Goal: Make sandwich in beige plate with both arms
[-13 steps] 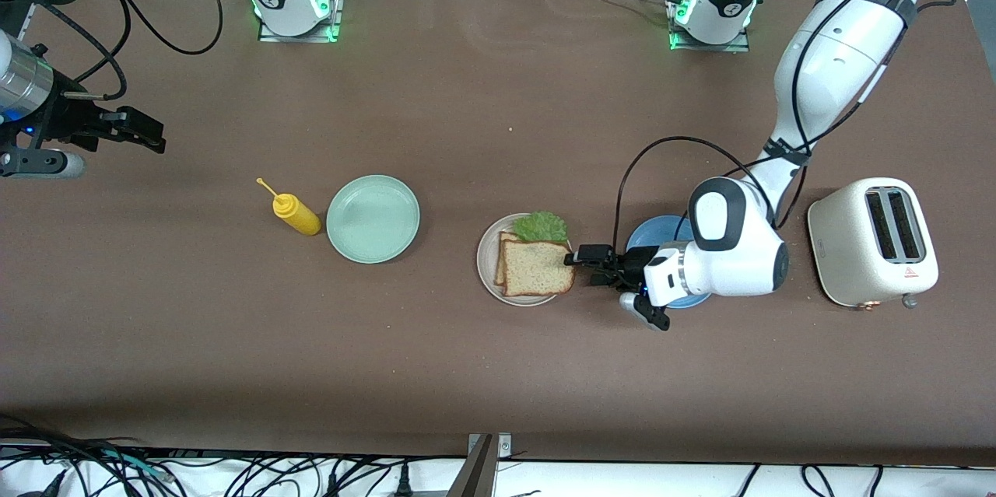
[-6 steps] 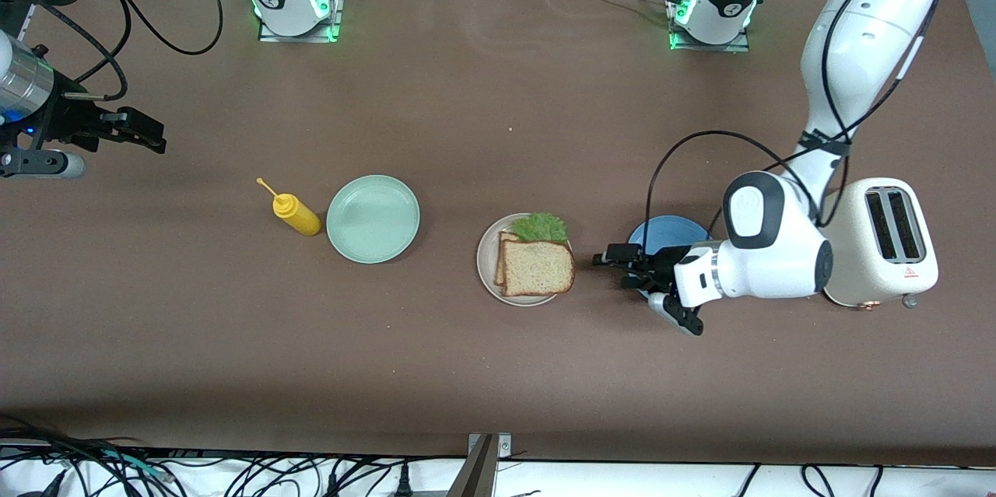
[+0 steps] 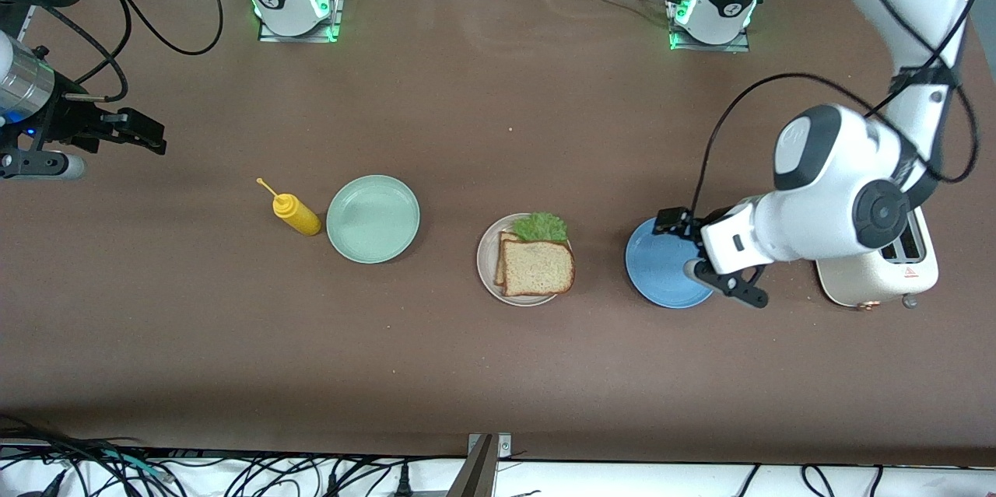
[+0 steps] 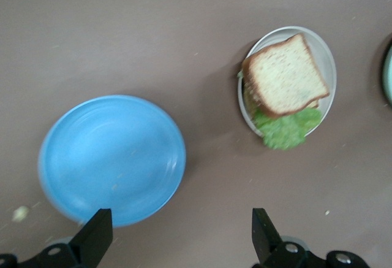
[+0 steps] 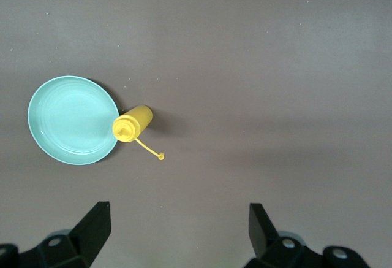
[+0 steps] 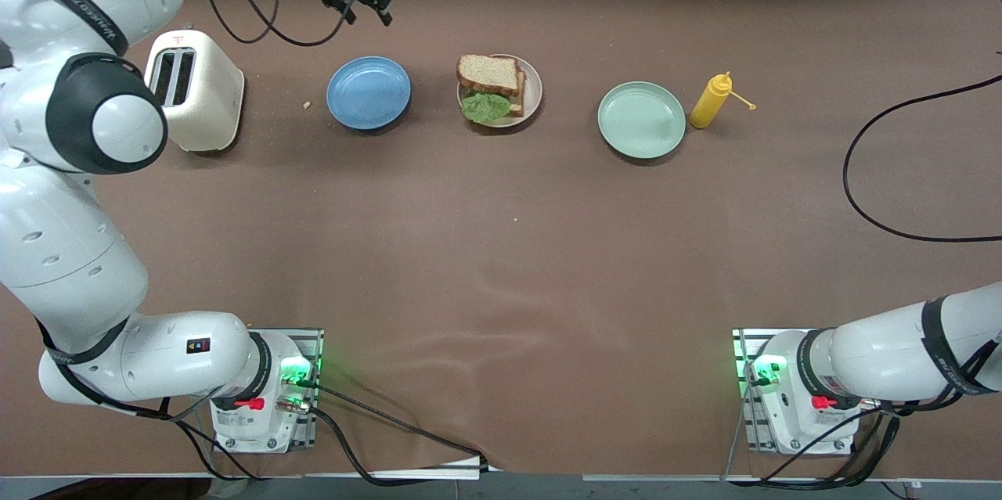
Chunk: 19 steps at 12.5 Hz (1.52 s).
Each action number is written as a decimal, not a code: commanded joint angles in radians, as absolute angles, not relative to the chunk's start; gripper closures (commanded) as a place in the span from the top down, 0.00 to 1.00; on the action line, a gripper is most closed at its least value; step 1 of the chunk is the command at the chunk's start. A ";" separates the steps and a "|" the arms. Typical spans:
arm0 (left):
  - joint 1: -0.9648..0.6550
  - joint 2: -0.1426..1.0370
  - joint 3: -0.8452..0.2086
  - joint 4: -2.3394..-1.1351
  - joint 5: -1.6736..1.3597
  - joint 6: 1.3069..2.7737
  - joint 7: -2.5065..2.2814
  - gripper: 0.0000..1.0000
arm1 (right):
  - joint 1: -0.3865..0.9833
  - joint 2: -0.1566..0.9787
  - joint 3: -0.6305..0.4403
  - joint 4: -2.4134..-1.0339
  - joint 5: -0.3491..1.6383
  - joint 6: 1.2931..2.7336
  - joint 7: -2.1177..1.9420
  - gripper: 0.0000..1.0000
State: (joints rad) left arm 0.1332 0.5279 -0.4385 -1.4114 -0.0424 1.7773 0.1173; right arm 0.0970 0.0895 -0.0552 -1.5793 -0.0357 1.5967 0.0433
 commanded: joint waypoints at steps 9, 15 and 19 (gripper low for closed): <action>-0.064 0.025 -0.049 -1.655 0.018 1.707 0.101 1.00 | 0.100 0.097 -0.055 -1.563 -0.038 1.594 0.044 1.00; -0.078 -0.029 -0.028 -1.687 0.018 1.726 0.101 1.00 | 0.100 0.098 -0.055 -1.562 -0.038 1.594 0.046 1.00; -0.075 -0.018 -0.032 -1.671 0.018 1.695 0.101 1.00 | 0.100 0.097 -0.055 -1.563 -0.038 1.594 0.048 1.00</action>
State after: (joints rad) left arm -0.0619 0.0023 -0.0453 -1.6554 0.0329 1.7040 0.1052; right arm 0.0971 0.0914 -0.0550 -1.5793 -0.0357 1.5983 0.0433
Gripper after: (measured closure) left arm 0.000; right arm 0.000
